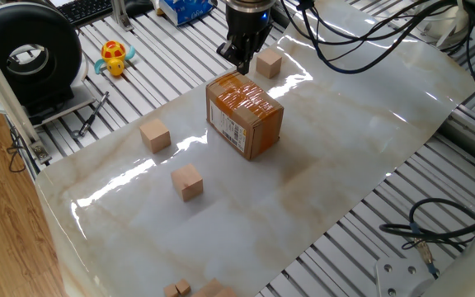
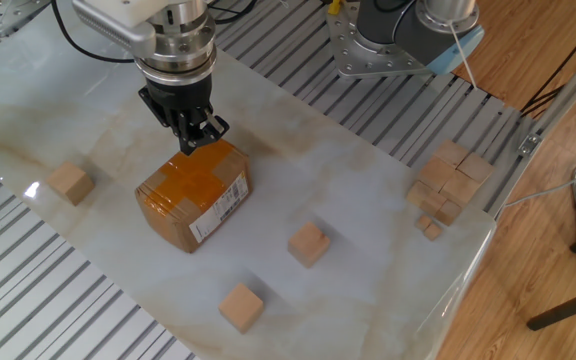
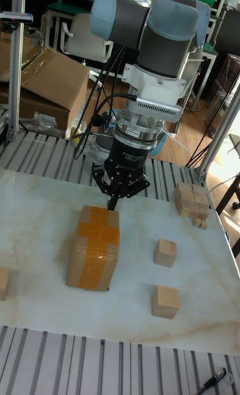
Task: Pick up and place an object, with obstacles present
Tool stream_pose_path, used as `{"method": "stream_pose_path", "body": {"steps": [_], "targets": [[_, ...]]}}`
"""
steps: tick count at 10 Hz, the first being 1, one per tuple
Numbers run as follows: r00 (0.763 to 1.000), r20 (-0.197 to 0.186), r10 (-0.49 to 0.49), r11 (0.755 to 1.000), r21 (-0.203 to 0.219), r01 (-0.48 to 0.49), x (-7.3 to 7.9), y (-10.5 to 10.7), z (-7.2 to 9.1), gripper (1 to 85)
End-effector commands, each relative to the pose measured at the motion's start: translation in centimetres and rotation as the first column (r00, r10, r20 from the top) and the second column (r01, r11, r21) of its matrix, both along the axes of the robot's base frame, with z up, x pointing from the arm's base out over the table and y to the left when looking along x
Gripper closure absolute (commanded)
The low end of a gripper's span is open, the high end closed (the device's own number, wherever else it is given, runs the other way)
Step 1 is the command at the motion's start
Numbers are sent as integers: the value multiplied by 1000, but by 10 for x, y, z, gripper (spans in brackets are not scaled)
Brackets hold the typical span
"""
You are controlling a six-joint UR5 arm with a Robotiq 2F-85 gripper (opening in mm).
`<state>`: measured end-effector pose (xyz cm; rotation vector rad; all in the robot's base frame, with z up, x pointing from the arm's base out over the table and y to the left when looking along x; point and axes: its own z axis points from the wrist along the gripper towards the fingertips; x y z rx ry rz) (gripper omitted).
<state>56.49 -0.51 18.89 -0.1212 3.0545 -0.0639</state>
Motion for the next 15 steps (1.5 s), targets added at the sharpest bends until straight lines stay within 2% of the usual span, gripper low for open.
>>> {"method": "stream_pose_path", "body": {"steps": [1,15], "targets": [[1000,2,-1,1000,10,1,1,2,1,843],[1000,6,-8,1000,20,8,2,4,1,843]]}}
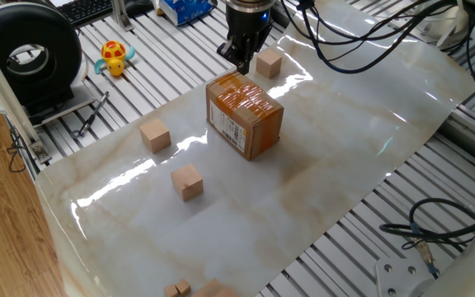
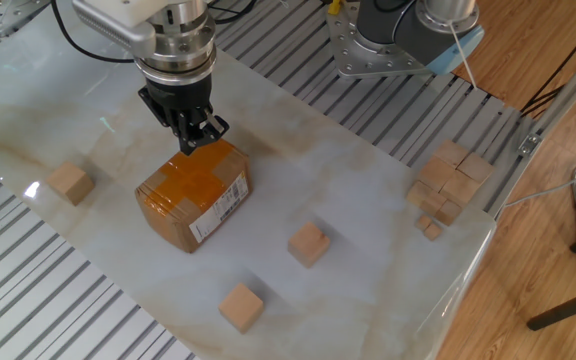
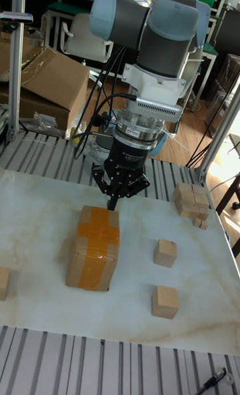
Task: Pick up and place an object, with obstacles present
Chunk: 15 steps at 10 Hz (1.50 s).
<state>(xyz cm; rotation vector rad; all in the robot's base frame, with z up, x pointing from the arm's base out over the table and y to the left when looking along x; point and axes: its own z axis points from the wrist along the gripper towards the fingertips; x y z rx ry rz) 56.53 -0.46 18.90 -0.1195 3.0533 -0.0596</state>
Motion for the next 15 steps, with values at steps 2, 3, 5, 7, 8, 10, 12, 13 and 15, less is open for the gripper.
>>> {"method": "stream_pose_path", "body": {"steps": [2,3,5,7,8,10,12,13,15], "targets": [[1000,3,-1,1000,15,1,1,3,1,843],[1000,3,0,1000,17,0,1,4,1,843],[1000,4,-12,1000,29,12,1,6,1,843],[1000,10,-29,999,46,28,2,9,0,843],[999,10,-35,998,51,35,2,10,0,843],[999,10,-37,998,51,36,2,10,0,843],[999,10,-34,998,49,33,1,10,0,843],[999,10,-32,998,47,32,1,9,0,843],[999,10,-32,998,47,32,1,9,0,843]]}}
